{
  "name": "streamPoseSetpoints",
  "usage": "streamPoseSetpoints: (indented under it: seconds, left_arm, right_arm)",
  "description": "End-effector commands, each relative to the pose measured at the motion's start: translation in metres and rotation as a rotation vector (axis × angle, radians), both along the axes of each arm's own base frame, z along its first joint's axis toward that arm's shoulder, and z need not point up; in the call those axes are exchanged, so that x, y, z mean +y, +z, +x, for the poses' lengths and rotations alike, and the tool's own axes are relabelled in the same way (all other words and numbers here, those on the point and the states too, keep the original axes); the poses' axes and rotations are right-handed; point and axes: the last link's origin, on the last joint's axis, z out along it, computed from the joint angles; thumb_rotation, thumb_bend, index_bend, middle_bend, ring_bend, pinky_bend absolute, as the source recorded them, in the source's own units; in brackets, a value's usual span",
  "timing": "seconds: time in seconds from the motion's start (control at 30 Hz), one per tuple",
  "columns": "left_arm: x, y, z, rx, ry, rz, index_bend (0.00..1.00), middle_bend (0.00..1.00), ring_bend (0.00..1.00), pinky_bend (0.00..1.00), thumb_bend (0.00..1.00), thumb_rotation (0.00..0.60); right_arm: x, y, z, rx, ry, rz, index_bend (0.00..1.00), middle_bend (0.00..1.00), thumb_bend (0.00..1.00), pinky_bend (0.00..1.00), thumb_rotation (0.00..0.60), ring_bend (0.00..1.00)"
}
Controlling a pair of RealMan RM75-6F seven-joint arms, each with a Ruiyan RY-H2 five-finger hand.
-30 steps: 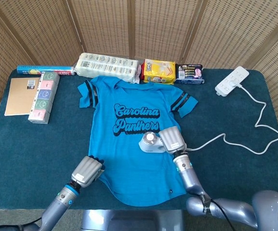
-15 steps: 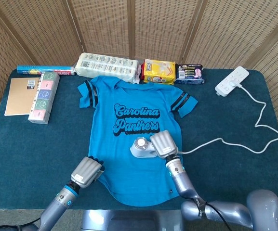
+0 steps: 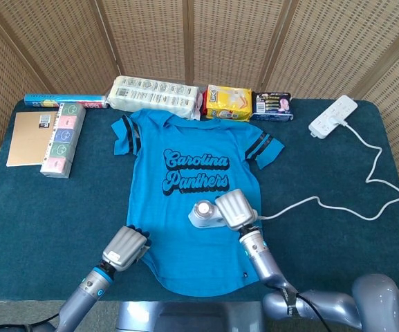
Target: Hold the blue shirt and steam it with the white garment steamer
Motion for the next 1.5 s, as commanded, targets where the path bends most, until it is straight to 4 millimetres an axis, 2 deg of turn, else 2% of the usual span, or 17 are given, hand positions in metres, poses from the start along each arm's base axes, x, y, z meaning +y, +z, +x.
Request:
streamPoseSetpoints:
  seconds: [0.03, 0.2, 0.33, 0.93, 1.17, 1.5]
  left_arm:
    - [0.000, 0.000, 0.000, 0.001, -0.001, 0.000, 0.81, 0.71, 0.57, 0.49, 0.44, 0.600]
    - [0.000, -0.001, 0.001, 0.003, -0.003, 0.000, 0.81, 0.71, 0.57, 0.49, 0.44, 0.600]
    - [0.000, -0.002, 0.002, 0.002, -0.004, -0.003, 0.81, 0.71, 0.57, 0.49, 0.44, 0.600]
    - [0.001, -0.003, 0.000, -0.004, 0.001, -0.001, 0.81, 0.71, 0.57, 0.49, 0.44, 0.600]
    - [0.000, -0.003, 0.001, -0.006, -0.004, -0.001, 0.81, 0.71, 0.57, 0.49, 0.44, 0.600]
    - [0.000, -0.001, 0.001, -0.001, -0.005, 0.006, 0.81, 0.71, 0.57, 0.49, 0.44, 0.600]
  right_arm:
    - [-0.002, 0.003, -0.007, 0.005, -0.011, -0.013, 0.70, 0.76, 0.36, 0.81, 0.600, 0.81]
    - [-0.005, 0.008, -0.022, 0.029, -0.033, -0.026, 0.69, 0.76, 0.36, 0.81, 0.600, 0.81]
    - [-0.006, 0.009, -0.023, 0.033, -0.032, -0.026, 0.69, 0.76, 0.36, 0.80, 0.600, 0.81]
    - [-0.001, -0.006, 0.010, 0.025, 0.046, 0.020, 0.69, 0.75, 0.36, 0.80, 0.600, 0.81]
    - [0.004, -0.012, 0.017, 0.023, 0.059, 0.035, 0.69, 0.75, 0.35, 0.80, 0.600, 0.81]
    - [-0.007, 0.003, -0.005, 0.073, 0.028, -0.020, 0.69, 0.75, 0.35, 0.80, 0.600, 0.81]
